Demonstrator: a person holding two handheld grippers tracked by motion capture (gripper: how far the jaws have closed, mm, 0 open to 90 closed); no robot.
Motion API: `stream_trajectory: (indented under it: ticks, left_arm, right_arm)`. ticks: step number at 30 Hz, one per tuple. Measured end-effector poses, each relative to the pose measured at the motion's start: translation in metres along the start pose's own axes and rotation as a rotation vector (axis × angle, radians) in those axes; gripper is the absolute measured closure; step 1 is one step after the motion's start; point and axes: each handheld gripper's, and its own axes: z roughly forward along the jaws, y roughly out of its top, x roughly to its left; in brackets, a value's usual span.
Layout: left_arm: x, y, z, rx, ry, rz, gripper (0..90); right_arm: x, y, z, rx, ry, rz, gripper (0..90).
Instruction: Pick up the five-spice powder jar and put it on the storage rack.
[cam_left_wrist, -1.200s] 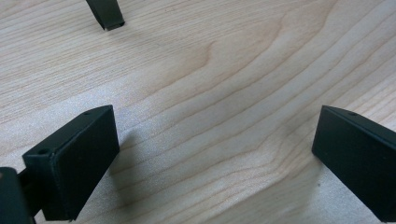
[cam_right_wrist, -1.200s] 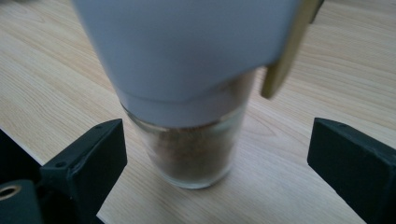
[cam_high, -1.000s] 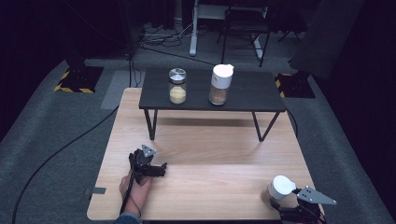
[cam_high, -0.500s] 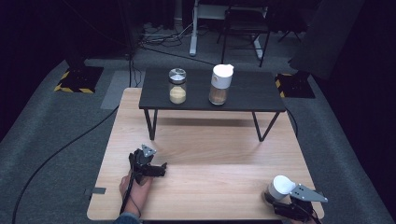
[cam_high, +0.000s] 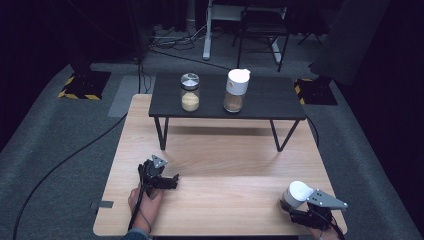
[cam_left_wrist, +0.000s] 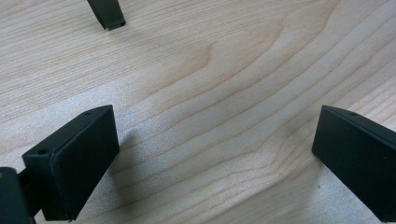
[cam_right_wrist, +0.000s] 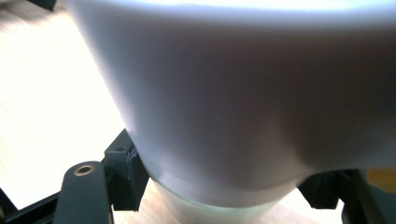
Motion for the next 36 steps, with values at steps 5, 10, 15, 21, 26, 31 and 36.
stream_trajectory:
  ticks: [5, 10, 15, 21, 26, 31, 36]
  left_arm:
    - [0.0, 0.0, 0.0, 0.0, 0.001, -0.002, 0.3]
    - [0.0, 0.0, 0.0, 0.0, 0.002, -0.002, 0.3]
    - [-0.001, 0.0, 0.0, 0.0, 0.004, -0.003, 0.3]
    - [-0.002, 0.0, 0.0, 0.0, 0.006, -0.006, 0.3]
    - [-0.002, 0.0, 0.0, 0.0, 0.008, -0.008, 0.3]
    - [-0.002, 0.0, 0.0, 0.0, 0.009, -0.007, 0.3]
    - [-0.002, 0.0, 0.0, -0.001, 0.01, -0.009, 0.3]
  right_arm:
    - [-0.006, 0.019, 0.0, -0.006, 0.011, -0.025, 30.3]
    - [-0.015, 0.042, -0.002, -0.02, 0.015, -0.028, 30.3]
    - [-0.023, 0.072, -0.005, -0.03, 0.012, -0.034, 30.4]
    - [-0.033, 0.103, -0.005, -0.049, 0.008, -0.032, 30.3]
    - [-0.04, 0.129, -0.001, -0.05, 0.01, -0.028, 30.3]
    - [-0.047, 0.154, 0.003, -0.06, 0.007, -0.021, 30.4]
    - [-0.057, 0.181, 0.008, -0.058, 0.008, -0.012, 30.4]
